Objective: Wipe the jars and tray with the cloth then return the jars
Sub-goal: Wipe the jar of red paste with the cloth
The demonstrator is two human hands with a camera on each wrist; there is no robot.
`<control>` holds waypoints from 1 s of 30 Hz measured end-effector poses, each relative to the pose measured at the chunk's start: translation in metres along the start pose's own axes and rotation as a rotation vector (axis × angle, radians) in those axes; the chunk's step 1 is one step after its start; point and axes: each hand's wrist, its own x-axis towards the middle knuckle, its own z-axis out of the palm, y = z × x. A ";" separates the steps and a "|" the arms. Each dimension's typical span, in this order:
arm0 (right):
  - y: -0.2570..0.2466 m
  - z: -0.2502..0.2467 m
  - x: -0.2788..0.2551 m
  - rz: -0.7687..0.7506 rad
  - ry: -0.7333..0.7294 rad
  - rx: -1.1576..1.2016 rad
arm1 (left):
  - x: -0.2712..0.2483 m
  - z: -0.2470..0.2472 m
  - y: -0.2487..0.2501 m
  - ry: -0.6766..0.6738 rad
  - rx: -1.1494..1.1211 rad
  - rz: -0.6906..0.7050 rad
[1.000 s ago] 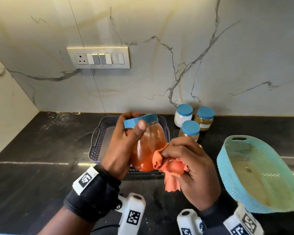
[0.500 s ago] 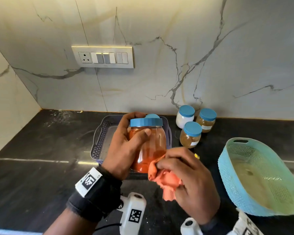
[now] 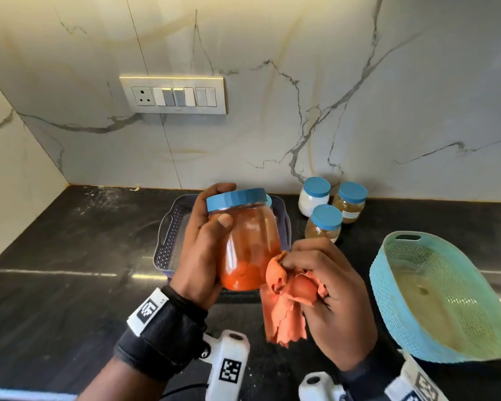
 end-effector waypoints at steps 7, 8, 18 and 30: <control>0.005 -0.001 -0.004 -0.156 -0.131 -0.292 | -0.005 -0.011 -0.001 -0.116 0.284 -0.154; 0.005 0.001 -0.005 -0.185 -0.161 -0.337 | -0.006 -0.010 -0.002 -0.133 0.317 -0.163; 0.006 -0.014 0.031 -0.126 -0.047 -0.309 | -0.004 0.001 -0.009 -0.087 0.140 -0.133; -0.004 -0.022 0.039 -0.103 -0.027 -0.285 | -0.002 0.008 -0.005 -0.123 0.156 -0.034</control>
